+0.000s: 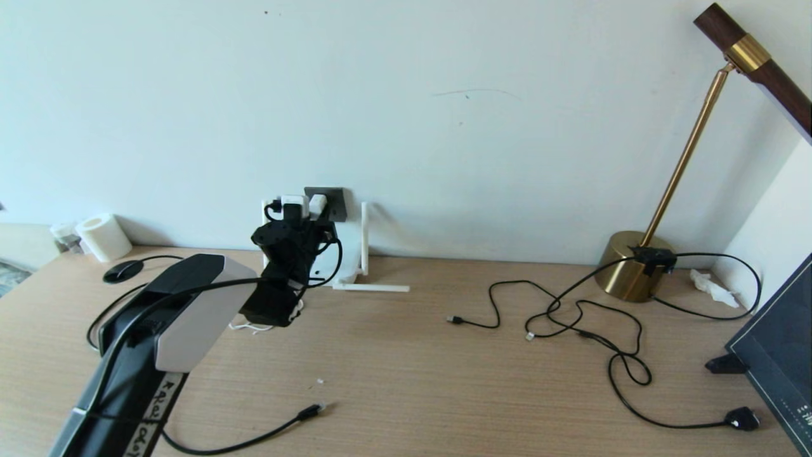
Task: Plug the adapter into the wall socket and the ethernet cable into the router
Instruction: Plug plug into socket
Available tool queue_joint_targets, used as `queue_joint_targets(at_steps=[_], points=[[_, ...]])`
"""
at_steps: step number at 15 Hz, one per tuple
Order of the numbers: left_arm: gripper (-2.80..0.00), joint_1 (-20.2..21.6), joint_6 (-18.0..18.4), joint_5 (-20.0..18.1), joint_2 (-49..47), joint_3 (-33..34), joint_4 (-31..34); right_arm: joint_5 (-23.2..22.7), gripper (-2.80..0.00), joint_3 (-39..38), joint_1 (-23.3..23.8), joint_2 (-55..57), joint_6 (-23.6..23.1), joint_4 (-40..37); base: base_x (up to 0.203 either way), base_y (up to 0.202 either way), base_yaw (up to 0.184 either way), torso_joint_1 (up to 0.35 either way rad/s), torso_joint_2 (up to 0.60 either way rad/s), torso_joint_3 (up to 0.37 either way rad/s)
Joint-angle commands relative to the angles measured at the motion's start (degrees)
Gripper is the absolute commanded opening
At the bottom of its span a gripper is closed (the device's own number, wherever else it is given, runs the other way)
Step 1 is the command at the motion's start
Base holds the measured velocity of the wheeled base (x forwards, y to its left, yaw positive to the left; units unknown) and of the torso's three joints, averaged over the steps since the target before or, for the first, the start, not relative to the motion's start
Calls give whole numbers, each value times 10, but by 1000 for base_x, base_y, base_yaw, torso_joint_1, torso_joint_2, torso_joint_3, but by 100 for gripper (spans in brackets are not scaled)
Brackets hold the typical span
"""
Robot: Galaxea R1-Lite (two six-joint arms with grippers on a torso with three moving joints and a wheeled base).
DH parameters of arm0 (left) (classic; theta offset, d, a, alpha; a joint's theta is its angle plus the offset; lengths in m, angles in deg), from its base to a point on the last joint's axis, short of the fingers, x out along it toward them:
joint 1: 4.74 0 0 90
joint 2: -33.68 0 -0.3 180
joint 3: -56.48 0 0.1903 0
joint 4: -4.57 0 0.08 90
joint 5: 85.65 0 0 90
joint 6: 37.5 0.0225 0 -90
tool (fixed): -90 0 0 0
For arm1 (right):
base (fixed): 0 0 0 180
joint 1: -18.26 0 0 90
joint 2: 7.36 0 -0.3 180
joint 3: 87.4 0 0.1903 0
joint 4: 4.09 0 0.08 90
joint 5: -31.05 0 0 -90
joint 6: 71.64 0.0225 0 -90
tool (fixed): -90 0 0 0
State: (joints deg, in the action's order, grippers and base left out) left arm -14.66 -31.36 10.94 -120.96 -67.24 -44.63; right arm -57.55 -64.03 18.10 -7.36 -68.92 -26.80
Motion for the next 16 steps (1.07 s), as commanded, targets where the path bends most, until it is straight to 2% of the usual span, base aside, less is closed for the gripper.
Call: queue_joint_targets(at_steps=[1, 16], points=[[-280, 0, 1, -4, 3, 1, -5, 0, -280, 0, 0, 1, 0, 0, 0, 0, 0, 0, 0, 0], [-280, -4, 1, 2, 3, 2, 2, 0, -280, 0, 0, 1, 0, 0, 0, 0, 0, 0, 0, 0]])
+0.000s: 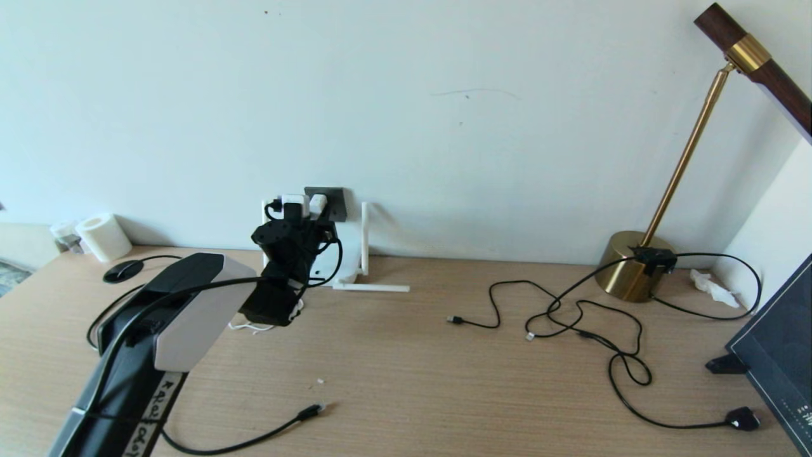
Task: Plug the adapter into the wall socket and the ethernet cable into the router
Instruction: Plug plug into socket
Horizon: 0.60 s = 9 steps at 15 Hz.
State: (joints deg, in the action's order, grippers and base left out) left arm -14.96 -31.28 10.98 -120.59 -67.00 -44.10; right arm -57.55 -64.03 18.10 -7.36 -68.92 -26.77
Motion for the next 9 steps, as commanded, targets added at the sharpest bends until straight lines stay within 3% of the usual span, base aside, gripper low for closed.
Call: queue_joint_targets(at_steps=[1, 9], points=[[-280, -1, -1, 1, -1, 0, -1, 0, -280, 0, 0, 1, 0, 0, 0, 0, 0, 0, 0, 0], [-280, -1, -2, 8, -3, -2, 9, 0, -280, 0, 0, 1, 0, 0, 0, 0, 0, 0, 0, 0]])
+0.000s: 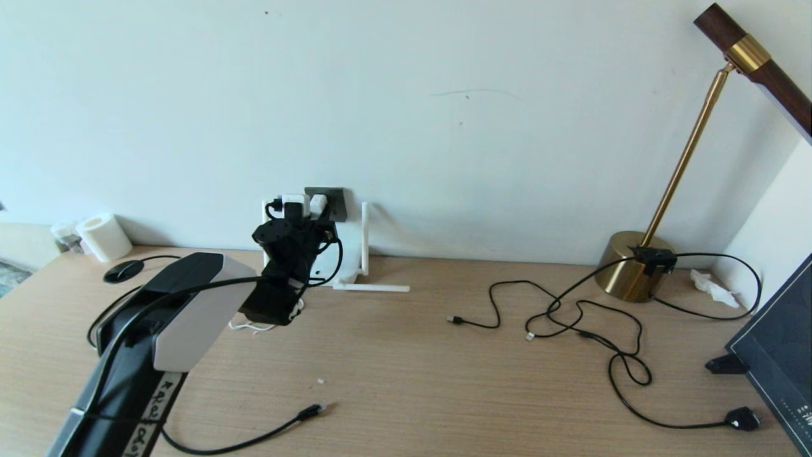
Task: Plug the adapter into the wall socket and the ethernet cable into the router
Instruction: Plug plug into socket
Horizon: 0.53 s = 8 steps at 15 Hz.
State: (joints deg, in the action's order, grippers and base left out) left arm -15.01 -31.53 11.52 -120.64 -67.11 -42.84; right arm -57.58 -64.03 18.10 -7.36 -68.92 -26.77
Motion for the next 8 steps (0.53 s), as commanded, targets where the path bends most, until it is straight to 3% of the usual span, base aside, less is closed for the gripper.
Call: queue_joint_targets(at_steps=[1, 7, 8], points=[[-280, 0, 0, 4, -3, -1, -4, 0, -280, 0, 0, 1, 0, 0, 0, 0, 0, 0, 0, 0], [-280, -2, 0, 5, -4, -1, -4, 0, -280, 0, 0, 1, 0, 0, 0, 0, 0, 0, 0, 0], [0, -2, 0, 5, -5, -1, -5, 0, -280, 0, 0, 1, 0, 0, 0, 0, 0, 0, 0, 0]])
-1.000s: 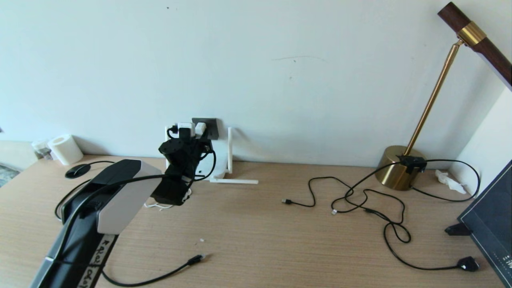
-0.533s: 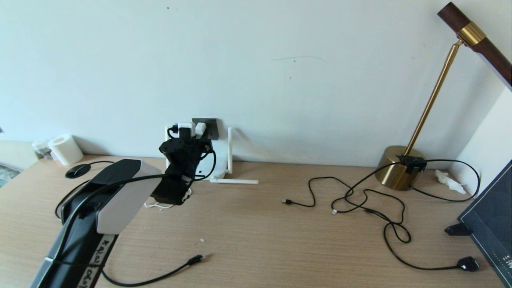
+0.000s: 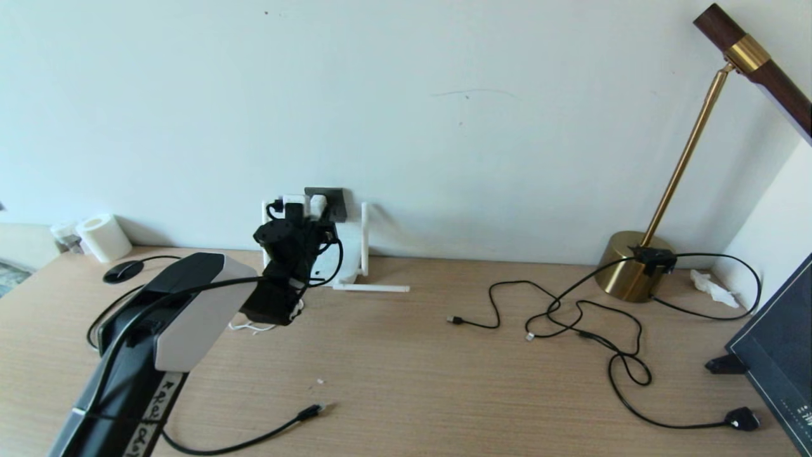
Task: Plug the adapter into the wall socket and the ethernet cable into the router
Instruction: Plug plug into socket
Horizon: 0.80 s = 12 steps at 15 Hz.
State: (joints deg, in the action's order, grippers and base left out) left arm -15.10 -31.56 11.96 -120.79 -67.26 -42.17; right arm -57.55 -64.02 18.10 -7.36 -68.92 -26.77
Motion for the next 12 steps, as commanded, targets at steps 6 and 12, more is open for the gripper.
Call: queue_joint_targets(at_steps=[6, 12], points=[[0, 0, 0, 0, -1, 3, -16, 0, -280, 0, 0, 1, 0, 0, 0, 0, 0, 0, 0, 0], [0, 0, 0, -1, 26, 73, -22, 0, -280, 0, 0, 1, 0, 0, 0, 0, 0, 0, 0, 0]])
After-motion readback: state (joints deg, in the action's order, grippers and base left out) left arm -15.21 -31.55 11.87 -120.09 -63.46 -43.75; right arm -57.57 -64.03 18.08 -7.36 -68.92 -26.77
